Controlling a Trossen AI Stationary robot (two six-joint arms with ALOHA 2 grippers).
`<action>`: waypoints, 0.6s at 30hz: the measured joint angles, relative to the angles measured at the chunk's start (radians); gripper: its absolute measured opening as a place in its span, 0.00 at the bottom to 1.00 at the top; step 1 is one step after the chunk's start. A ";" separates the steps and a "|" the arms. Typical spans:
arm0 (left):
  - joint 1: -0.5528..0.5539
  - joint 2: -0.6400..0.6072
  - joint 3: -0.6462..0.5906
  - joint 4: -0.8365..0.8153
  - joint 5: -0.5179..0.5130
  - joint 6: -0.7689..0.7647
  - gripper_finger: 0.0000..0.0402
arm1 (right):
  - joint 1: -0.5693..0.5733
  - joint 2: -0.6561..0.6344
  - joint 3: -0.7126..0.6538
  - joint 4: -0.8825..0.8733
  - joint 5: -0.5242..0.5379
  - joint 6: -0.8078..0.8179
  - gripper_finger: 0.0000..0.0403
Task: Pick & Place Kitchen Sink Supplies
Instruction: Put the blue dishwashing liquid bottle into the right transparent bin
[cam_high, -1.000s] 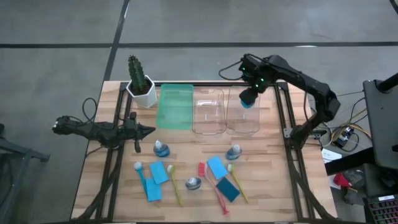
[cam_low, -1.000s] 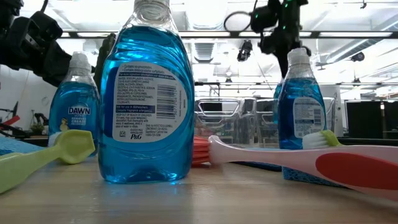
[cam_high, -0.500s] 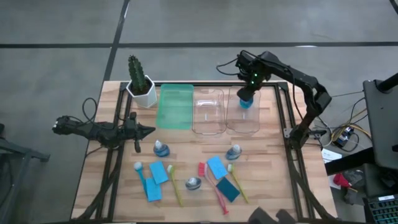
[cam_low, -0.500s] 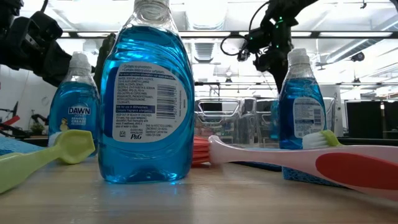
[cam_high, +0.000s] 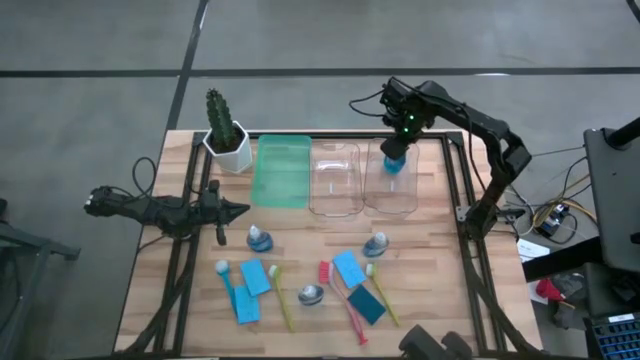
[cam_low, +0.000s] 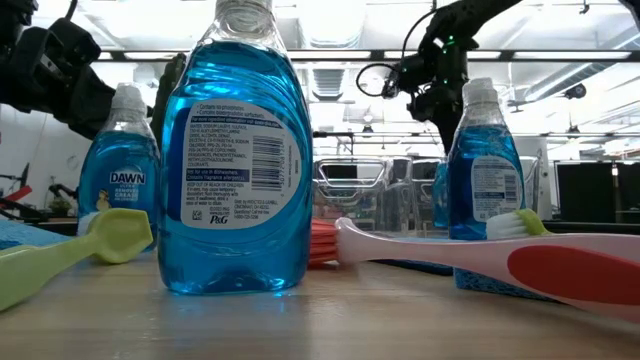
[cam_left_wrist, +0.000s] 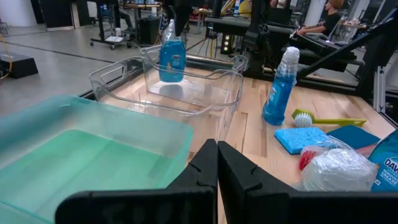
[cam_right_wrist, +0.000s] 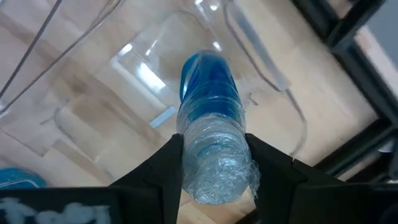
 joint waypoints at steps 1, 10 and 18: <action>0.000 0.000 0.000 0.000 0.000 0.000 0.01 | 0.000 0.006 0.000 0.000 -0.006 -0.004 0.37; 0.000 0.000 0.000 0.000 0.000 0.000 0.01 | 0.001 0.041 0.003 -0.002 -0.006 -0.013 0.40; 0.000 0.000 0.000 0.000 0.000 0.000 0.01 | 0.001 0.006 0.005 -0.003 -0.005 -0.012 0.48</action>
